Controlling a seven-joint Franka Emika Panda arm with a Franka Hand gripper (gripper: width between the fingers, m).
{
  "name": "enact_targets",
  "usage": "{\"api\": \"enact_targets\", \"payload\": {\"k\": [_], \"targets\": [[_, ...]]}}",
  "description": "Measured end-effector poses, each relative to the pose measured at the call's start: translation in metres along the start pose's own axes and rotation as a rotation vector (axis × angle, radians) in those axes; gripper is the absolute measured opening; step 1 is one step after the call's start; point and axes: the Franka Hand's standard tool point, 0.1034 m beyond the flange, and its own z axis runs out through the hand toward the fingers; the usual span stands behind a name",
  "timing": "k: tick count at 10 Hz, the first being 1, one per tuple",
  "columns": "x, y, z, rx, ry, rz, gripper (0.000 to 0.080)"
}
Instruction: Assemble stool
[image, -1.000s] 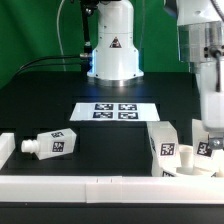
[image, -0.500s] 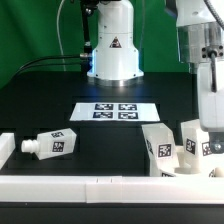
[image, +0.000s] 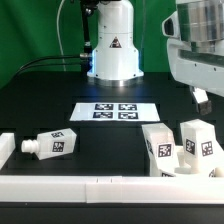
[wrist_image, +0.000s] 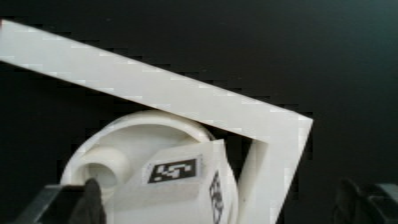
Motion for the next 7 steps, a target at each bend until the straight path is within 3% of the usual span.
{"api": "enact_targets", "payload": {"k": [2, 4, 6, 7], "targets": [[0.0003, 0.0006, -0.0006, -0.013, 0.007, -0.221, 0.0649], [0.0008, -0.0043, -0.0068, -0.064, 0.047, -0.725, 0.0649], [0.0082, -0.0035, -0.0074, -0.044, 0.070, -0.850, 0.0649], [0.0088, -0.0026, -0.0069, -0.056, 0.072, -0.933, 0.0649]]}}
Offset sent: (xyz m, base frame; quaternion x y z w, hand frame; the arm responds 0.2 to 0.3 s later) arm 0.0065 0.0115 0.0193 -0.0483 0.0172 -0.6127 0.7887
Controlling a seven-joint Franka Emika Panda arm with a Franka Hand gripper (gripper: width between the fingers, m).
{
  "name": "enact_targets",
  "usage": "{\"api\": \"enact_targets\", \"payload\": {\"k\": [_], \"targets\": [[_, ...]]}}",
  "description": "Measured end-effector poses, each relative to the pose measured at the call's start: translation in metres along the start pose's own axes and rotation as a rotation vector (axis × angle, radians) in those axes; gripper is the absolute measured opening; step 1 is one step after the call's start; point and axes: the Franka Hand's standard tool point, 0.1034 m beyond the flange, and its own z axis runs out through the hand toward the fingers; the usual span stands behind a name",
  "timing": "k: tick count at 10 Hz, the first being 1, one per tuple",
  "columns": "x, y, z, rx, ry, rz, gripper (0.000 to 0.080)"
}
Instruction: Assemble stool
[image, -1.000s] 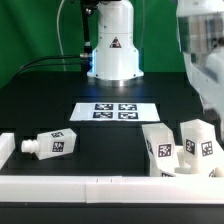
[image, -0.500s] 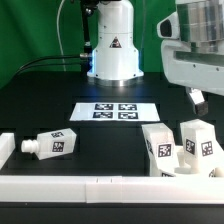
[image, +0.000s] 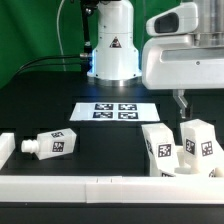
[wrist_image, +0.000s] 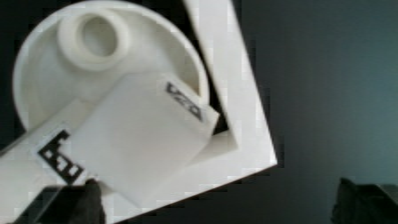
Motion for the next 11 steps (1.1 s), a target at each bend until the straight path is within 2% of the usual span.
{"api": "enact_targets", "payload": {"k": [1, 2, 3, 4, 5, 8, 11], "targets": [[0.000, 0.001, 0.000, -0.003, 0.001, -0.064, 0.0649], [0.001, 0.003, 0.001, -0.026, 0.003, -0.242, 0.0649], [0.002, 0.005, 0.002, -0.067, 0.001, -0.446, 0.0649], [0.002, 0.005, 0.004, -0.089, -0.010, -0.589, 0.0649], [0.001, 0.005, 0.009, -0.096, -0.020, -0.672, 0.0649], [0.001, 0.007, 0.011, -0.096, -0.019, -0.660, 0.0649], [-0.004, 0.011, 0.035, -0.103, 0.011, -0.651, 0.0649]]}}
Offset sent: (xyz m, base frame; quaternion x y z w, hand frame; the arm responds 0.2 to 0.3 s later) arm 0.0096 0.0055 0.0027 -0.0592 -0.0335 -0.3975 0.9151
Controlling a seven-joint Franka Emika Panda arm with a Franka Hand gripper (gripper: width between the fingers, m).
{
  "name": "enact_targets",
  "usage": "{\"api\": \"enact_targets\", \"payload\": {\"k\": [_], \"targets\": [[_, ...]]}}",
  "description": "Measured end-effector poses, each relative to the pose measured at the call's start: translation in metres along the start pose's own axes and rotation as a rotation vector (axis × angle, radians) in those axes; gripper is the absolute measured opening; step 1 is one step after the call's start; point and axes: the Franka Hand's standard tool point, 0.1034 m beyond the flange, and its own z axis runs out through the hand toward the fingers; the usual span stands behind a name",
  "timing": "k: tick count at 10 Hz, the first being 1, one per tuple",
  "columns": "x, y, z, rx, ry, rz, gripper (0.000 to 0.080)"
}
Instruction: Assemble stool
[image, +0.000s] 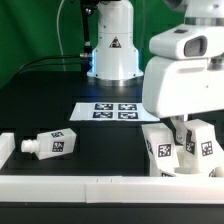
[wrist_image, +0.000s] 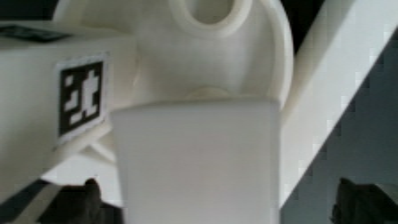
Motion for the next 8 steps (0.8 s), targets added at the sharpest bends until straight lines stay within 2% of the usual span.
{"api": "enact_targets", "payload": {"k": [1, 3, 4, 5, 6, 8], "targets": [[0.0014, -0.0004, 0.0010, -0.005, 0.013, 0.002, 0.0649], [0.0011, 0.0008, 0.0010, -0.004, 0.013, 0.022, 0.0398], [0.0010, 0.0009, 0.0011, -0.004, 0.012, 0.040, 0.0398], [0.0010, 0.0010, 0.0011, -0.004, 0.012, 0.041, 0.0333], [0.0010, 0.0009, 0.0011, -0.003, 0.013, 0.095, 0.0333], [0.0025, -0.0007, 0.0012, 0.007, 0.025, 0.418, 0.0333]]}}
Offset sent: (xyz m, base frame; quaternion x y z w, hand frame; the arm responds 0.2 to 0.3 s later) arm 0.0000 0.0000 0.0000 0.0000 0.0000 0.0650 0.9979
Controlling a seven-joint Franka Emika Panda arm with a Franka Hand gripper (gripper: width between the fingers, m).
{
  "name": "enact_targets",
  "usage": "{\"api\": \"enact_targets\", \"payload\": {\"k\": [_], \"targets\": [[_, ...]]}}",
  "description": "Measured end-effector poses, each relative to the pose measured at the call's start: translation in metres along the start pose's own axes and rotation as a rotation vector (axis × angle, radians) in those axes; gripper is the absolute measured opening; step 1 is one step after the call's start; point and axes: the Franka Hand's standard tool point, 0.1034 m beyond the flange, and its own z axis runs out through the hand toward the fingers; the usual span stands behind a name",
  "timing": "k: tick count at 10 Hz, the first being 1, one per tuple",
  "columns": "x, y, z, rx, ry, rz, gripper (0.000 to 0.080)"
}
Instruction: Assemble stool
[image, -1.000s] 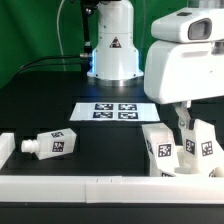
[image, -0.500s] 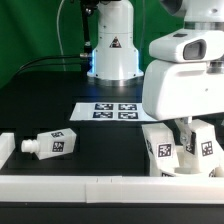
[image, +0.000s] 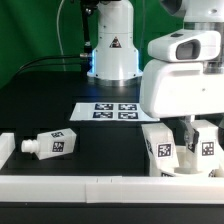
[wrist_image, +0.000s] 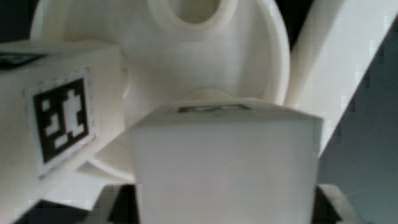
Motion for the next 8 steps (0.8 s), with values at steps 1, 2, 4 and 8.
{"api": "enact_targets", "payload": {"k": [1, 2, 4, 8], "targets": [[-0.0016, -0.0033, 0.0007, 0.006, -0.005, 0.207, 0.0333], [-0.0017, -0.0034, 0.0008, 0.014, -0.006, 0.424, 0.0333], [-0.0022, -0.0029, 0.0009, 0.012, -0.008, 0.588, 0.0333], [-0.0036, -0.0038, -0.0009, 0.010, -0.015, 1.074, 0.0334]]}}
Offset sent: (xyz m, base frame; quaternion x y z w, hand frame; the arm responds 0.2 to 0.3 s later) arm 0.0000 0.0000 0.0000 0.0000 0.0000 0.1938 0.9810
